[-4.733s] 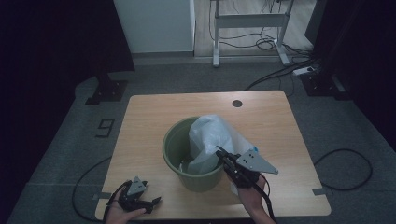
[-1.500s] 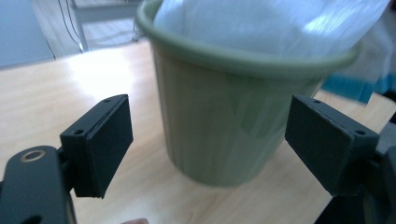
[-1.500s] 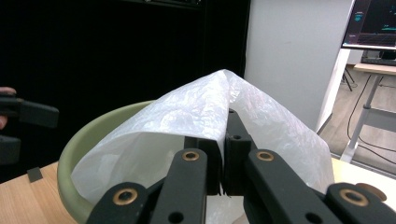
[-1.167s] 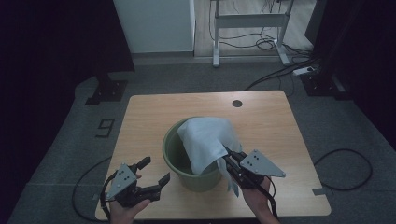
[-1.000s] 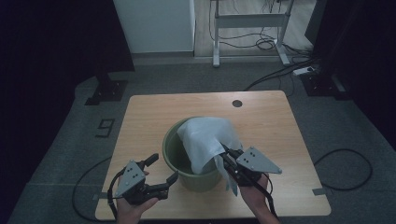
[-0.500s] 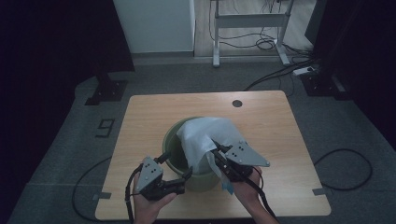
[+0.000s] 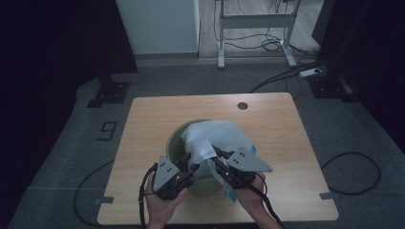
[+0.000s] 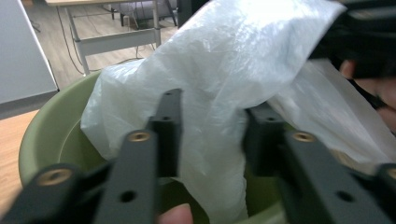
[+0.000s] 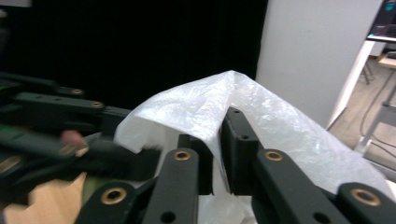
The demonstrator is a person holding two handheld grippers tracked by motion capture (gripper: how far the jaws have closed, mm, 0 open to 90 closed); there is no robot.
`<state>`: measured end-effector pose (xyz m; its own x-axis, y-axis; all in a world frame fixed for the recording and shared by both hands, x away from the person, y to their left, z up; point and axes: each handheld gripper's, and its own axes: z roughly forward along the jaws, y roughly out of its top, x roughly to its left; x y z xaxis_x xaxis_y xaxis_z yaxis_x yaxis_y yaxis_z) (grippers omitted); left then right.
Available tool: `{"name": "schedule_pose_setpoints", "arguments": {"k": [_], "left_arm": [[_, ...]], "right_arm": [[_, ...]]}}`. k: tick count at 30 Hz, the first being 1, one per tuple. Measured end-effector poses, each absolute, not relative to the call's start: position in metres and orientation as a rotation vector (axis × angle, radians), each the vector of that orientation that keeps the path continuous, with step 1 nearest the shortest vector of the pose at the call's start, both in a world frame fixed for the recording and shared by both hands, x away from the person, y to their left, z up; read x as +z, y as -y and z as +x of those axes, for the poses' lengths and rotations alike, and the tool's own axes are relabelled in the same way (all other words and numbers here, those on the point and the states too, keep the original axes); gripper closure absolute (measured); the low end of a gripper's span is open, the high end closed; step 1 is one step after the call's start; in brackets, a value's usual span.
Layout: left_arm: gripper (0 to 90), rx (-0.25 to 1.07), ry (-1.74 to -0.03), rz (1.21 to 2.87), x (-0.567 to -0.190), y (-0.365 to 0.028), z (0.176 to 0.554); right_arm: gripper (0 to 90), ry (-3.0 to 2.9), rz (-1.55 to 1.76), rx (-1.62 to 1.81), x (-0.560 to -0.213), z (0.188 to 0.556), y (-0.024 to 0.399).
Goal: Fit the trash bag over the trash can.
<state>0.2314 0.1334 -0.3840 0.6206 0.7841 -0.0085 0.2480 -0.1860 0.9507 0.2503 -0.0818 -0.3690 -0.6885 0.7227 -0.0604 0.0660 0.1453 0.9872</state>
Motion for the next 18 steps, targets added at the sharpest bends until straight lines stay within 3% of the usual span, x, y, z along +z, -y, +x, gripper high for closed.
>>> {"name": "schedule_pose_setpoints", "arguments": {"k": [2,4,8,18], "left_arm": [[69.9,0.585,-0.851,1.730,-0.384,-0.135,0.233],[73.9,0.566,-0.853,1.722,-0.385,-0.136,0.233],[77.8,0.566,-0.866,1.701,-0.385,-0.140,0.234],[78.5,0.552,-0.881,1.679,-0.384,-0.143,0.236]], "right_arm": [[73.1,-1.894,0.750,1.595,-0.372,0.247,0.084],[59.8,-1.889,0.759,1.598,-0.375,0.241,0.087],[41.0,-1.844,0.755,1.572,-0.385,0.219,0.093],[28.2,-1.803,0.875,1.535,-0.425,0.190,0.120]]}}
